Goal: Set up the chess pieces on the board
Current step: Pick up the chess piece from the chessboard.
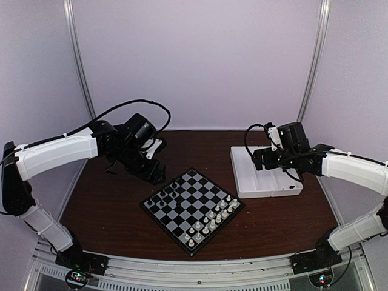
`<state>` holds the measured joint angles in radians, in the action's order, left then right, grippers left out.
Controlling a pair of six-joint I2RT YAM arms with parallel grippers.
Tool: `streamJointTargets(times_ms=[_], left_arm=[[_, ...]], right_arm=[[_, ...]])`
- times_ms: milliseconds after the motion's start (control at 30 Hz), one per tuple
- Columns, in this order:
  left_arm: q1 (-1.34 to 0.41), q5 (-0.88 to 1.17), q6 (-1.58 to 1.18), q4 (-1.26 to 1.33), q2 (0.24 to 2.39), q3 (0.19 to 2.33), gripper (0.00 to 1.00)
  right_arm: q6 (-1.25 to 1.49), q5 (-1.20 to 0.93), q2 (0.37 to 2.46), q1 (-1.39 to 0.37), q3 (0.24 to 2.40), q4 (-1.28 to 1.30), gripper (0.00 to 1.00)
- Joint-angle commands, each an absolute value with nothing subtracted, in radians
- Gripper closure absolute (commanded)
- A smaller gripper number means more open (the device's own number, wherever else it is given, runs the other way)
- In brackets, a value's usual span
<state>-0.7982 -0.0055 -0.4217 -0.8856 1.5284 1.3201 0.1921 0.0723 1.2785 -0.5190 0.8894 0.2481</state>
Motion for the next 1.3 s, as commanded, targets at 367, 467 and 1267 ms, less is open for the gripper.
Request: streamJointTargets(times_ms=[367, 467, 1267], left_arm=[[-0.92, 0.015, -0.434, -0.833, 1.74, 1.419, 0.41], [-0.937, 0.0, -0.435, -0.863, 1.814, 1.472, 0.49], [-0.945, -0.036, -0.431, -0.902, 1.988, 1.555, 0.66]], right_arm=[[0.218, -0.136, 1.289, -0.515, 0.942, 0.333, 0.06], [0.221, -0.129, 1.278, -0.515, 0.932, 0.322, 0.05], [0.217, -0.093, 1.303, -0.514, 0.924, 0.32, 0.03]])
